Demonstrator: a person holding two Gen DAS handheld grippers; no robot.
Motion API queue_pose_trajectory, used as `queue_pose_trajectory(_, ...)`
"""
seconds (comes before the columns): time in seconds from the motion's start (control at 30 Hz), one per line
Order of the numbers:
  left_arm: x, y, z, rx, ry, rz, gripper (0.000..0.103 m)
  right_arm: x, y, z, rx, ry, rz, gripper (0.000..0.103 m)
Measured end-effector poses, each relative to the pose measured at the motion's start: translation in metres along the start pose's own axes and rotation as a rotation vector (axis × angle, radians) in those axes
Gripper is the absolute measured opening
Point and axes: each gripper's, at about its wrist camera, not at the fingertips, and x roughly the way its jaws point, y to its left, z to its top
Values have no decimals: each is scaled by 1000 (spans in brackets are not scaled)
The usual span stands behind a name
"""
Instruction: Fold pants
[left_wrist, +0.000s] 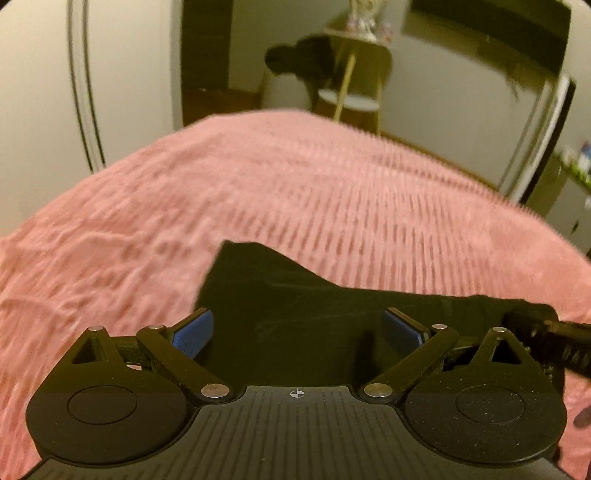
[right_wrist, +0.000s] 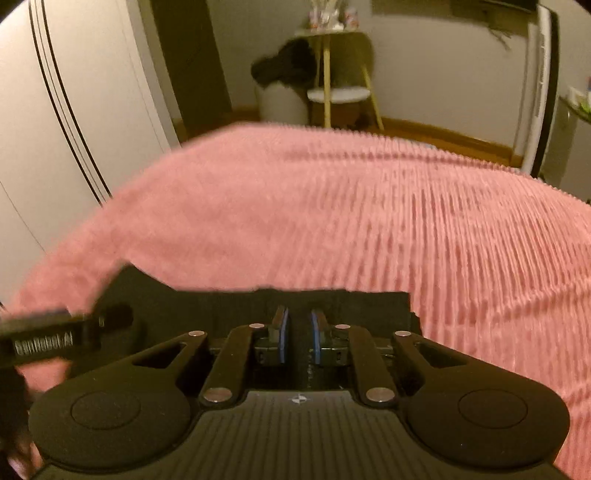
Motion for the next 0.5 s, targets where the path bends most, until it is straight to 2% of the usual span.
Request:
queue_pose_trajectory(0.1, 29, -17, -5, 80, 56, 35, 103, 26, -4, -15, -35, 76, -34, 0)
queue_pose_trajectory(0.23, 46, -30, -16, 203, 80, 84, 103, 38, -9, -31, -68, 55, -28, 0)
queue_pose_trajectory(0.4, 31, -20, -11, 167, 141, 62, 103, 21, -20, -29, 9, 35, 26, 0)
queue_pose_trajectory(0.47, 13, -10, -17, 148, 153, 57, 103, -4, -27, -33, 64, 5, 58, 6)
queue_pose_trajectory(0.5, 2, -6, -22, 146, 159, 59, 103, -22, -32, -40, 96, -13, 88, 17)
